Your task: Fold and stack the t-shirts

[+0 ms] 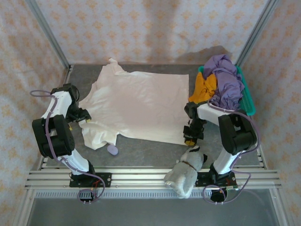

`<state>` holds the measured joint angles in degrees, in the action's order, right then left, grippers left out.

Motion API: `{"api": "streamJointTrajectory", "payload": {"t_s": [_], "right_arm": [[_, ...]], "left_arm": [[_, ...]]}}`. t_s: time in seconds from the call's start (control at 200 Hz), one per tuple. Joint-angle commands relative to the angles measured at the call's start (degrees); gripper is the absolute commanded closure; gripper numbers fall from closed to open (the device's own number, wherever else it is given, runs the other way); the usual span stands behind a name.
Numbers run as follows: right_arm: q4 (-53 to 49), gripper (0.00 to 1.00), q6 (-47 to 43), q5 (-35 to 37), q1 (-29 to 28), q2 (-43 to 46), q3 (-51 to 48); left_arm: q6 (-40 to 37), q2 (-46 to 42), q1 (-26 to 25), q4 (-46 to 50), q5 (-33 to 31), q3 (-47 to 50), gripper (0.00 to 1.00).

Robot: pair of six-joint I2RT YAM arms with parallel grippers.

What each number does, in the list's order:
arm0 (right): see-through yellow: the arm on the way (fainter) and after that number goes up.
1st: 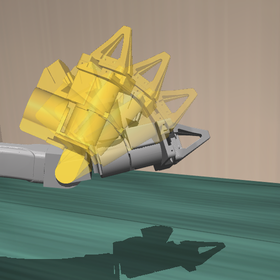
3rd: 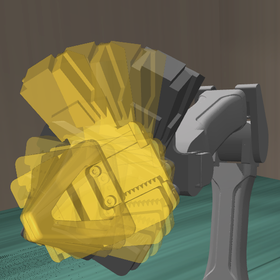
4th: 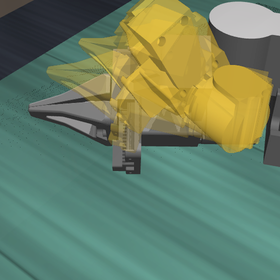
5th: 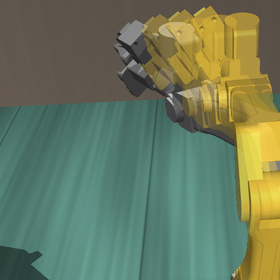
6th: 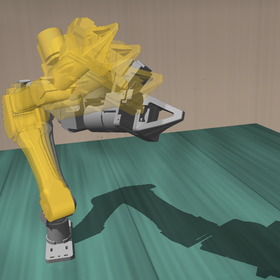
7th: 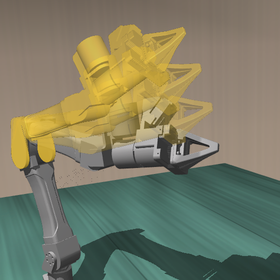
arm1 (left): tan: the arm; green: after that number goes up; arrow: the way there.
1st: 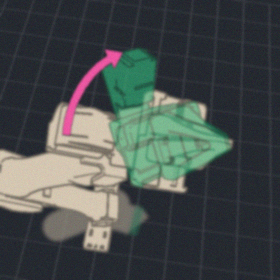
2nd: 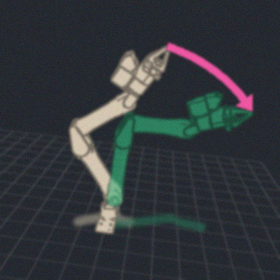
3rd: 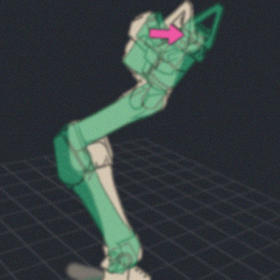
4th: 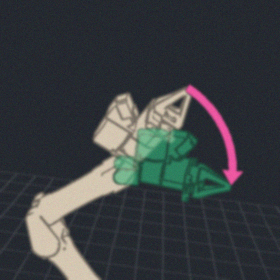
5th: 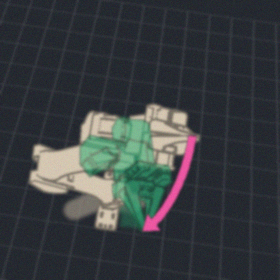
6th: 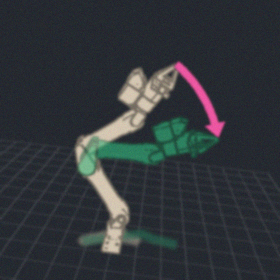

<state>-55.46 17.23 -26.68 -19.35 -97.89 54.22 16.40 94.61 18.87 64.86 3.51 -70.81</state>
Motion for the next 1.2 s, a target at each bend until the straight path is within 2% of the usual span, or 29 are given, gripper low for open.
{"api": "streamJointTrajectory", "payload": {"t_s": [0.0, 0.08, 0.295, 0.541, 0.776, 0.946, 1.081, 1.191], "right_arm": [[1.6, 0.93, -0.8, 1.2, -0.2, -0.5, 1.6], [0.6, 1.0, -0.9, 1.0, -0.2, 0.3, 2.2], [-1.4, 1.0, -0.4, 3.0, -0.2, 4.0, 4.4], [-1.1, 1.0, 0.7, 3.9, -0.2, 8.9, 3.1], [-2.5, 1.0, -0.4, 4.0, -0.2, 11.8, 4.4], [-2.2, 1.0, -0.5, 3.3, -0.2, 11.7, 5.5], [-1.8, 1.0, -0.2, 2.9, -0.2, 11.6, 5.6], [-1.5, 1.0, 0.0, 2.8, -0.2, 11.5, 5.6]], "left_arm": [[-1.4, -1.8, 1.2, 1.6, -1.8, -0.3, 0.13], [-1.7, -2.0, 1.5, 2.2, -2.1, -1.1, 0.13], [-2.9, -2.8, 2.8, 3.0, -3.4, -1.6, 0.17], [-3.6, -1.0, 3.8, 2.3, -0.1, -3.3, 0.23], [-4.5, 5.2, 5.3, -0.5, 4.0, -6.6, 0.31], [-6.7, 11.4, 6.7, 0.9, 3.7, -11.3, 0.35], [-7.7, 13.9, 7.6, -0.2, 8.0, -11.0, 0.38], [-7.1, 15.9, 7.7, -1.3, 8.4, -9.5, 0.41]]}}
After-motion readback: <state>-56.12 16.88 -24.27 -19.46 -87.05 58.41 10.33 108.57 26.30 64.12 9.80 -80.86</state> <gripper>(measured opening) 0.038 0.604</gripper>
